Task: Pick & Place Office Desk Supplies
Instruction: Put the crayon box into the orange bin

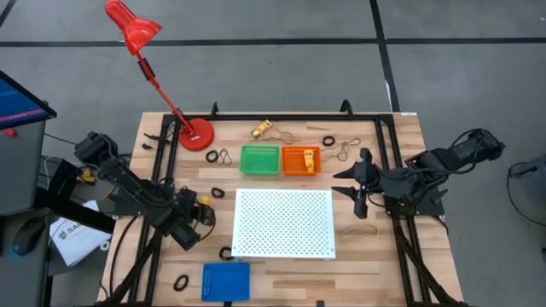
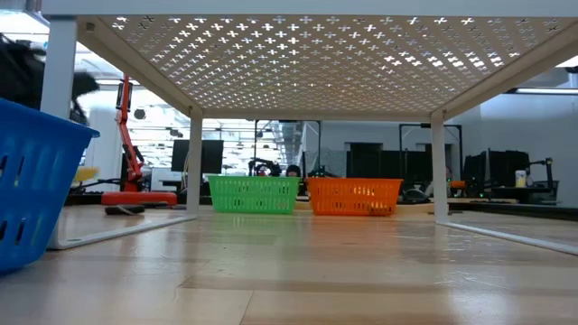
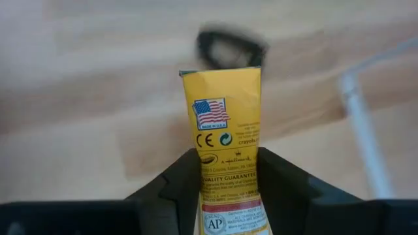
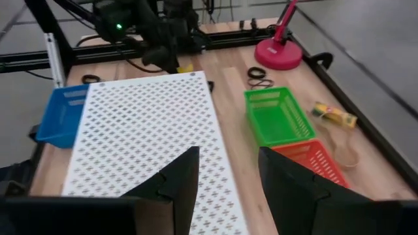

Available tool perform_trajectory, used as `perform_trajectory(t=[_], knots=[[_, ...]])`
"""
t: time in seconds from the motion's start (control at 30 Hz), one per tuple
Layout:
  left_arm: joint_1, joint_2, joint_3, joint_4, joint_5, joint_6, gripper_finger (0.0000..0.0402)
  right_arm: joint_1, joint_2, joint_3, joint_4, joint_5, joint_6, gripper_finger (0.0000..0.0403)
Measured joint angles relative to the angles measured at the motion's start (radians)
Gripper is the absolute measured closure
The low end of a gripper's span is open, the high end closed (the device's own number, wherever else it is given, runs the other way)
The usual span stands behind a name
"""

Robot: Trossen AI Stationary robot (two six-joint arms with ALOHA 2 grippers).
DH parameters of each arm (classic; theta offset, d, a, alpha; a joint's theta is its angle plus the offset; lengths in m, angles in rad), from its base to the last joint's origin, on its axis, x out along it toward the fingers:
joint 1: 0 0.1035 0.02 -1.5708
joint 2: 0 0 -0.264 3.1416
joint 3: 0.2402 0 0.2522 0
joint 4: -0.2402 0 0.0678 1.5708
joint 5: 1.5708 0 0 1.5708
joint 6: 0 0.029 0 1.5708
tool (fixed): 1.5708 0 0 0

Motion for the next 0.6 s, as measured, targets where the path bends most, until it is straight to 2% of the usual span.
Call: perform_trajectory(t=[0.2, 0.3, 0.47, 0.6], knots=[[0.002, -0.106, 0.001, 0.003, -0.181, 0.059, 0.0279, -0.001, 0.000, 0.000, -0.003, 0.020, -0.009, 0.0248], [0.001, -0.149, 0.002, 0.058, -0.329, 0.145, 0.0279, -0.002, 0.007, -0.006, 0.010, 0.022, -0.039, 0.0248], [0.003, -0.218, 0.003, 0.255, -0.561, 0.424, 0.0282, -0.010, 0.032, -0.059, 0.073, 0.079, -0.125, 0.0248], [0.004, -0.268, 0.004, 0.513, -0.683, 0.771, 0.0283, -0.035, 0.075, -0.062, 0.098, 0.098, -0.149, 0.0248]])
